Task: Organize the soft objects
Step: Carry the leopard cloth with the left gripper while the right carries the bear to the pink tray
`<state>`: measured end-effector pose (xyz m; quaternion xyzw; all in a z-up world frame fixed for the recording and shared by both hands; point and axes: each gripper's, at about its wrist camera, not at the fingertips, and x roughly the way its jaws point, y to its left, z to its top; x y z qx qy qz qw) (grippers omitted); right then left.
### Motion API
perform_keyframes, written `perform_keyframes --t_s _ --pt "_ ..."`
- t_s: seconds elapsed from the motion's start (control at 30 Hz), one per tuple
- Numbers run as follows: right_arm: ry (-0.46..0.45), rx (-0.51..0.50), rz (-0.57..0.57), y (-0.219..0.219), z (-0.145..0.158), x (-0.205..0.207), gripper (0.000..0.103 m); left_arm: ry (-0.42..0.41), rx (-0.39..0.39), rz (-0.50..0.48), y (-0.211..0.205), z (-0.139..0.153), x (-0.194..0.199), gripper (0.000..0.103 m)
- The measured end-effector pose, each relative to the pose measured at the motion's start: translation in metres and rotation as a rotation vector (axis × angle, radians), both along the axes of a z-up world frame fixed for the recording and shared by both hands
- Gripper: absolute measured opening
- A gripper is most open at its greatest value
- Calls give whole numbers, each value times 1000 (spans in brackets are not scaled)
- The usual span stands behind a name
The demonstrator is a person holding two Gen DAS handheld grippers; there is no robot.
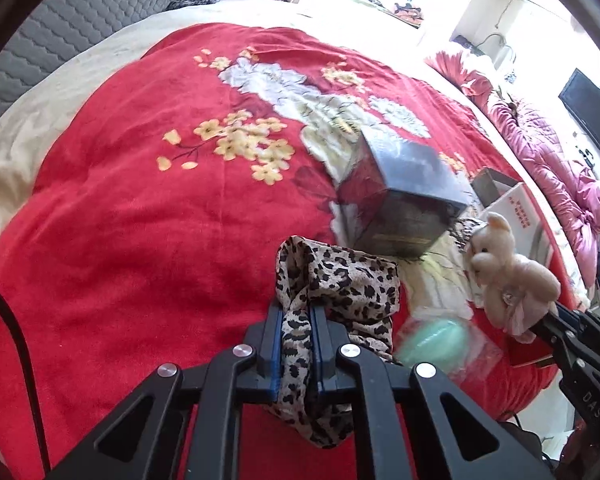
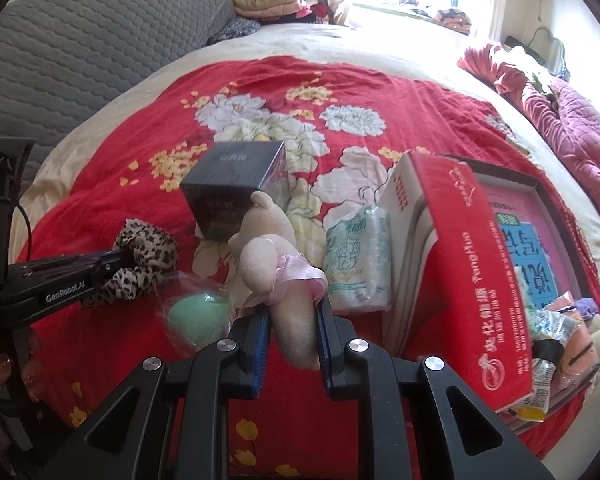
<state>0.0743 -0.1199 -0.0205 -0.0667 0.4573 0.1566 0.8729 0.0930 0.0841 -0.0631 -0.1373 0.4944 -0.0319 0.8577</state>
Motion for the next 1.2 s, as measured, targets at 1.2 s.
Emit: perform_keyframes --t_s 1.2 --pt "-156 195 -85 -50 86 -33 21 -160 153 -61 -75 121 -54 11"
